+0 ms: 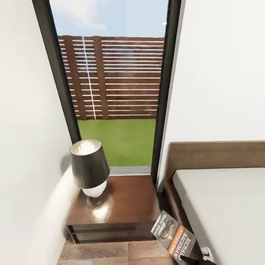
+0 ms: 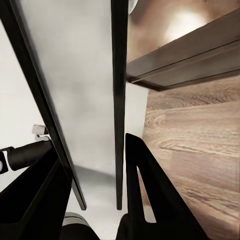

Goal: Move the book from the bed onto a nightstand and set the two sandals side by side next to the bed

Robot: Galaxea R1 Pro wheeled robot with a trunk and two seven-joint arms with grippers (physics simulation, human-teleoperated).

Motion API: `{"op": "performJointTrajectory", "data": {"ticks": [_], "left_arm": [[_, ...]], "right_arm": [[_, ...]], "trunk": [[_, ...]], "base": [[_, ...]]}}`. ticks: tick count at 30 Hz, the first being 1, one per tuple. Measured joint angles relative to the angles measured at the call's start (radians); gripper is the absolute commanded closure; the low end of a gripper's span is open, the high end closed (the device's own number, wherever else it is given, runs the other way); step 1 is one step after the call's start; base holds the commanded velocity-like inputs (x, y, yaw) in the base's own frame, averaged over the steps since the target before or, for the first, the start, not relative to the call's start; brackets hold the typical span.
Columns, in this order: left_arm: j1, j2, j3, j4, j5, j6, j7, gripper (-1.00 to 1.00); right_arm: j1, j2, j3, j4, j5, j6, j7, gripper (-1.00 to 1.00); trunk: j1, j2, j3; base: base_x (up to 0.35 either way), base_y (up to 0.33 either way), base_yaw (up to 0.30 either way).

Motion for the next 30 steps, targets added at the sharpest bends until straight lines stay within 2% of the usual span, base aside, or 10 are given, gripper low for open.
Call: {"op": "performJointTrajectory", "data": {"ticks": [8,15,25,30], "left_arm": [[0.000,0.000,-0.001,0.000,0.000,0.000,0.000,-1.00],[0.000,0.001,0.000,0.000,0.000,0.000,0.001,-1.00],[0.000,0.000,0.000,0.000,0.000,0.000,0.000,-1.00],[0.000,0.000,0.000,0.000,0.000,0.000,0.001,-1.00]], "right_arm": [[0.000,0.000,0.001,0.001,0.000,0.000,0.000,1.00],[0.000,0.000,0.002,0.000,0.000,0.000,0.001,1.00],[0.000,0.000,0.001,0.000,-0.001,0.000,0.004,1.00],[0.000,0.000,0.000,0.001,-0.001,0.000,0.004,1.00]], "trunk": [[0.000,0.000,0.000],[0.000,0.000,0.000],[0.000,0.000,0.000],[0.000,0.000,0.000]], "base": [[0.316,0.010,0.012],[0.299,0.132,0.000],[0.039,0.014,0.136],[0.246,0.000,0.018]]}}
